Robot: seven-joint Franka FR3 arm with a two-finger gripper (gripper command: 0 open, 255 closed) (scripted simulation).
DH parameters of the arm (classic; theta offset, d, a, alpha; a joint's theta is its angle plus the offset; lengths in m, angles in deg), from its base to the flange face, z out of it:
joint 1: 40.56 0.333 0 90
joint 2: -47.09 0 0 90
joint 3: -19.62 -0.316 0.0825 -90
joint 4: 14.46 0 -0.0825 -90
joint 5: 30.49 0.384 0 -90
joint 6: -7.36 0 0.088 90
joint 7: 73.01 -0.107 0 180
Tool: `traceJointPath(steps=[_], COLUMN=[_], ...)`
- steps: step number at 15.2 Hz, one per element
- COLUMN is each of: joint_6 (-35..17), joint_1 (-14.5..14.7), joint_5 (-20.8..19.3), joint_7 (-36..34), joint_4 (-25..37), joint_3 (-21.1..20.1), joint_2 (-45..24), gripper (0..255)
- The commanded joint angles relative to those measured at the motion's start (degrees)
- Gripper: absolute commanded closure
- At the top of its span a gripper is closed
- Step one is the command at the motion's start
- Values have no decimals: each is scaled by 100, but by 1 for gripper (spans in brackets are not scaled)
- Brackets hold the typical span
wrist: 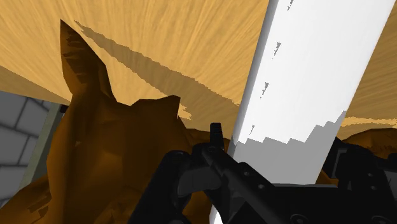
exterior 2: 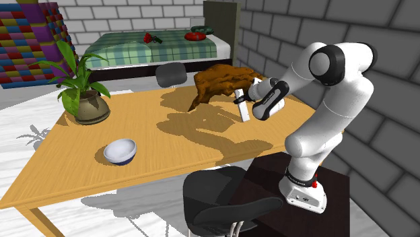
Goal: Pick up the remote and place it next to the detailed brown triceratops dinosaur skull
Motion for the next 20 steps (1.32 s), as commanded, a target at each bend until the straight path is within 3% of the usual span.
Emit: traceJointPath(steps=[1,9,14,20], joint_6=[2,2,564,1254], joint_1=[-1,-3,380,951], joint_5=[1,1,-435,-659], joint_7=[1,0,-322,-443], joint_4=[-2,0,107,272], joint_3=[2,0,470,1029], joint_2=[-2,-3,461,975], gripper=[255,255,255,255])
